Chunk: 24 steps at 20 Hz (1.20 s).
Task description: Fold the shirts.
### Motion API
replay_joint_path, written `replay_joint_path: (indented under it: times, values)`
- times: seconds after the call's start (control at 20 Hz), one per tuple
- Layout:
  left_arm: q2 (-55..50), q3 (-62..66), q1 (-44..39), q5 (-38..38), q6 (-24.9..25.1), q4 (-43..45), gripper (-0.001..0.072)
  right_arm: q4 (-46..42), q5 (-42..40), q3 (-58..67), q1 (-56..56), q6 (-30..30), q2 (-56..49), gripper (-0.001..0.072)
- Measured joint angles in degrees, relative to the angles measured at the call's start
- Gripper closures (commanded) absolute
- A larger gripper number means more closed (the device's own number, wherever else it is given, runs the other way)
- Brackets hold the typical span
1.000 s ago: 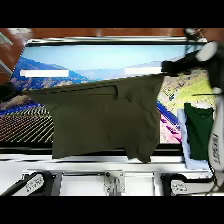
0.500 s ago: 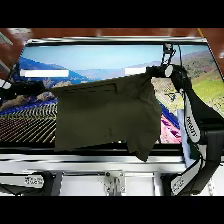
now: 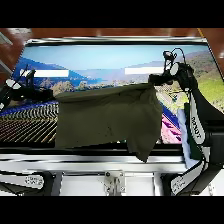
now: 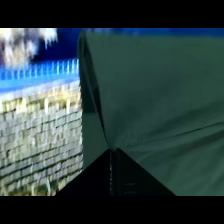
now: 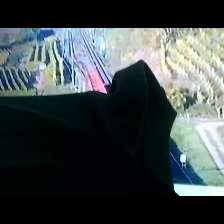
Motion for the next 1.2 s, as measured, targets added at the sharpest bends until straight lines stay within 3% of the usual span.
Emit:
replay_joint_path:
  times: [0.25, 0.45, 0.5, 0.6, 0.65, 0.9, 1.0, 1.2]
  values:
    - [-0.81, -0.07, -0.46, -10.45, -5.77, 7.65, 0.0668, -3.5, 14.27, -2.8, -0.7, 0.07, -0.44, 0.0658]
    - [-1.81, -0.09, -1.05, -12.87, -8.5, 9.33, 0.0667, -4.31, 17.29, -4.44, -0.81, 1.36, -2.27, 0.0656]
    - [-2.21, -0.09, -1.42, -13.25, -8.81, 9.35, 0.0649, -4.28, 17.51, -4.57, -0.81, 1.7, -2.49, 0.0604]
    - [-2.95, -0.09, -2.14, -13.73, -9.25, 9.25, 0.0279, -4.02, 17.4, -4.76, -0.83, 2.43, -2.73, 0.0202]
    - [-3.13, -0.07, -2.45, -14.19, -9.46, 9.07, 0.0186, -3.61, 17.42, -4.72, -0.85, 2.54, -2.58, 0.0157]
    - [-1.38, 1.86, 0.31, -20.94, -10.32, 8.76, 0.0171, -6.95, 22.56, -3.23, -1.22, -0.44, 2.93, 0.0159]
    - [1.9, 1.33, 3.17, -24.13, -10.01, 8.72, -0.0008, -11.91, 27.56, -2.95, -3.34, -1.7, 6.82, 0.016]
    - [12.94, -10.6, 9.92, -26.1, -6.95, 8.39, -0.0008, -4.26, 30.69, -10.12, -13.49, -2.1, 15.98, 0.0158]
